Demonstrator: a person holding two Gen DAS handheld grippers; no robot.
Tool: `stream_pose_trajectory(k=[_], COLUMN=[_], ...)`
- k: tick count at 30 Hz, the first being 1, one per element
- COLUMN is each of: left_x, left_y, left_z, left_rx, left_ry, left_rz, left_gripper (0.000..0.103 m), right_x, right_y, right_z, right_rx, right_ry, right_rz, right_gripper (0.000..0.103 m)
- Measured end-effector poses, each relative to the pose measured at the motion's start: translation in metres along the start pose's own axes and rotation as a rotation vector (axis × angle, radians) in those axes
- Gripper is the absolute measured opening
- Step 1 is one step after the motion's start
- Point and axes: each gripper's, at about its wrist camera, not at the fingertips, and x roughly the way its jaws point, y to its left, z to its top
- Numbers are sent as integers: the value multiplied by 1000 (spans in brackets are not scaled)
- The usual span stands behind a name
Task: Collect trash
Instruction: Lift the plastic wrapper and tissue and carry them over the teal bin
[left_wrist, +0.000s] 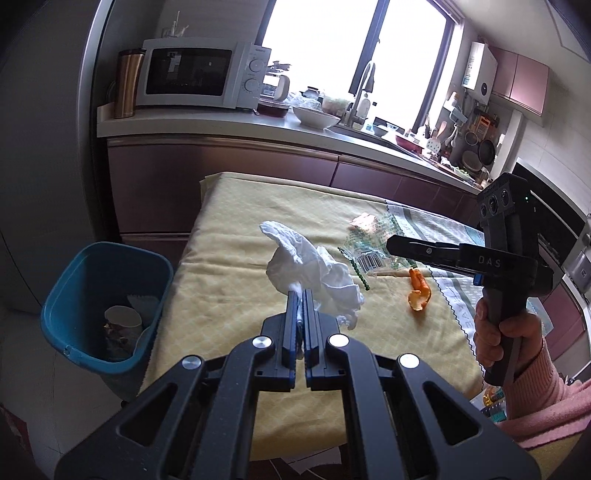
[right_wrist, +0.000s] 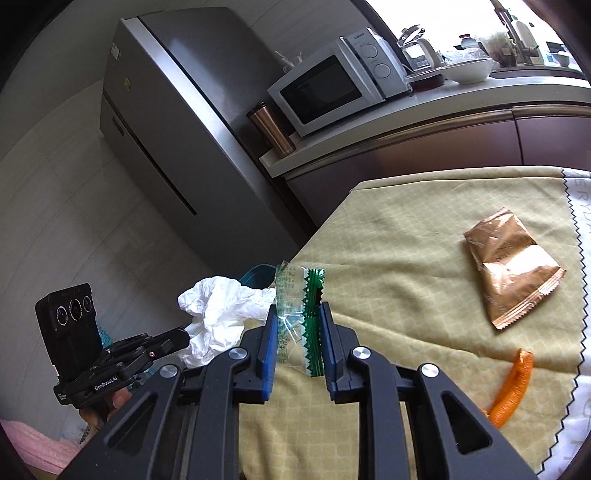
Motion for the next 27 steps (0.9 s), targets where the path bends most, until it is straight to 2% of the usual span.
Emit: stream_pose_trajectory(k=[12,27], left_x=[-26,-40], left_y=[36,79], left_z=[1,2], left_rx=[-58,-120], left_ry=[-46,-71], left_rz=[82,188], left_gripper=[3,3], right_x=[54,115], right_y=[31,68], right_z=[14,26], right_rx=[-65,-110], right_ry=[76,153], right_rz=[90,149], right_gripper=[20,20])
